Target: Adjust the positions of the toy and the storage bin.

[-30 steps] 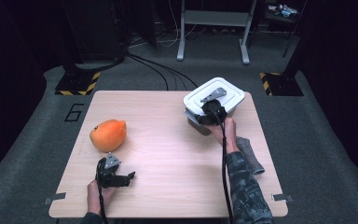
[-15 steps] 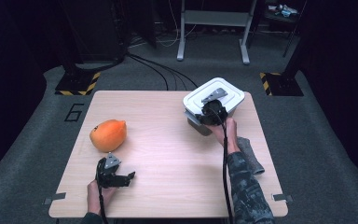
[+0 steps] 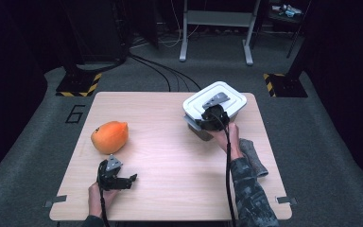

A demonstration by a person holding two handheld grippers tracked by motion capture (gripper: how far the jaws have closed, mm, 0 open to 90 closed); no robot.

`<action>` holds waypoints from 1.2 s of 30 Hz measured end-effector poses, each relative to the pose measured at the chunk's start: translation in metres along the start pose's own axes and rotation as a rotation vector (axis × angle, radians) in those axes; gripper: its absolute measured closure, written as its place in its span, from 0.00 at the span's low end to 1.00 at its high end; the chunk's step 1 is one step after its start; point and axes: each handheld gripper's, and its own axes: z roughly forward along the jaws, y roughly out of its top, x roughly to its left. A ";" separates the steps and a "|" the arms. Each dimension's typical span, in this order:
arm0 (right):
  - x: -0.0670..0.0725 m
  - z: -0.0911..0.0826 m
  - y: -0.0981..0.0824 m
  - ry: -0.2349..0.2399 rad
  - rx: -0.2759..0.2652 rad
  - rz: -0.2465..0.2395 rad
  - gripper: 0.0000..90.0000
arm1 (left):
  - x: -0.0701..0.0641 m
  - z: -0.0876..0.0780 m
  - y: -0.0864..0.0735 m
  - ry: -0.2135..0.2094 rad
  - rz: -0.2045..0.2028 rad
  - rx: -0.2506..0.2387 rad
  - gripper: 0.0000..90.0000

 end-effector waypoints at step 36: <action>0.014 -0.027 -0.005 0.040 -0.048 -0.044 0.58 | 0.000 0.000 0.000 0.001 -0.001 0.000 0.14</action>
